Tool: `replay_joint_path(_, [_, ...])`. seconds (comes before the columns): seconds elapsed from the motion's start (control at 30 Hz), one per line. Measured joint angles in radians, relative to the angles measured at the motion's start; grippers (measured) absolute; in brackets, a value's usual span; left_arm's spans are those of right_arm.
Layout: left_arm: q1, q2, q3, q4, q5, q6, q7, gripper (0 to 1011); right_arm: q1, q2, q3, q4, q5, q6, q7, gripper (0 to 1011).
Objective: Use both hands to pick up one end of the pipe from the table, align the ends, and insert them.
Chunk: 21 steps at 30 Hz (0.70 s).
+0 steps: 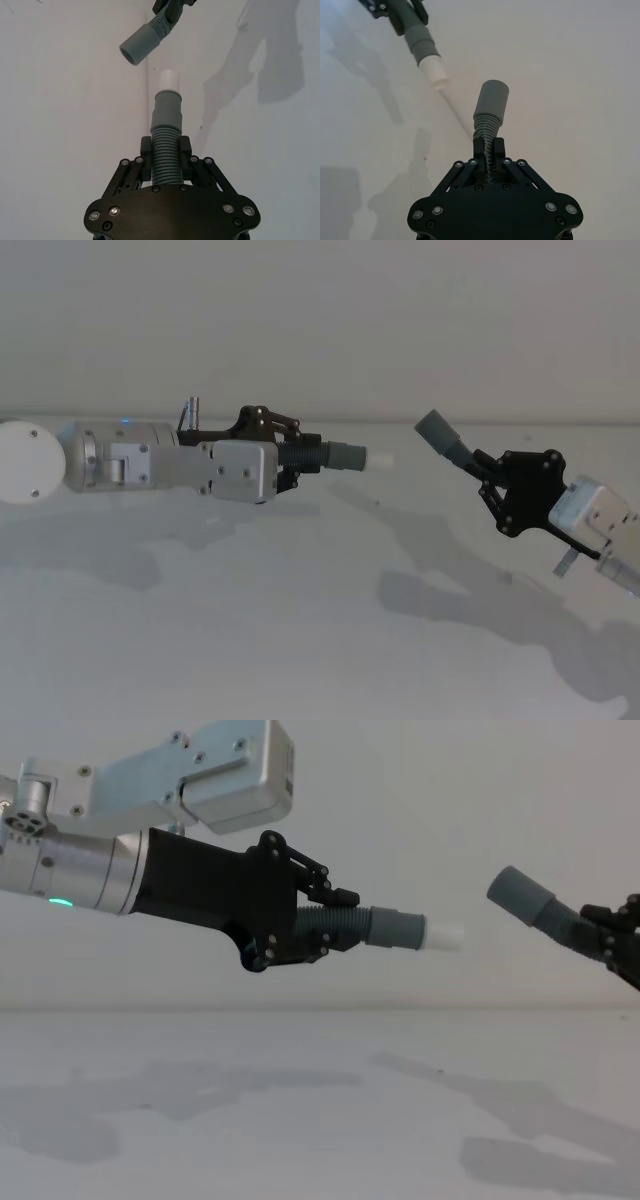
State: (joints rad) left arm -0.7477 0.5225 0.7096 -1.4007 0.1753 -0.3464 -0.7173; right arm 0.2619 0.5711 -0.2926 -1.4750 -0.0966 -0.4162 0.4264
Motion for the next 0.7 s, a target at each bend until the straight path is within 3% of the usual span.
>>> replay_joint_path(0.7, [-0.004,0.002,0.003,0.0,0.004,-0.007,-0.003,304,0.065,0.111,-0.058,0.031,-0.072,-0.167,0.113,85])
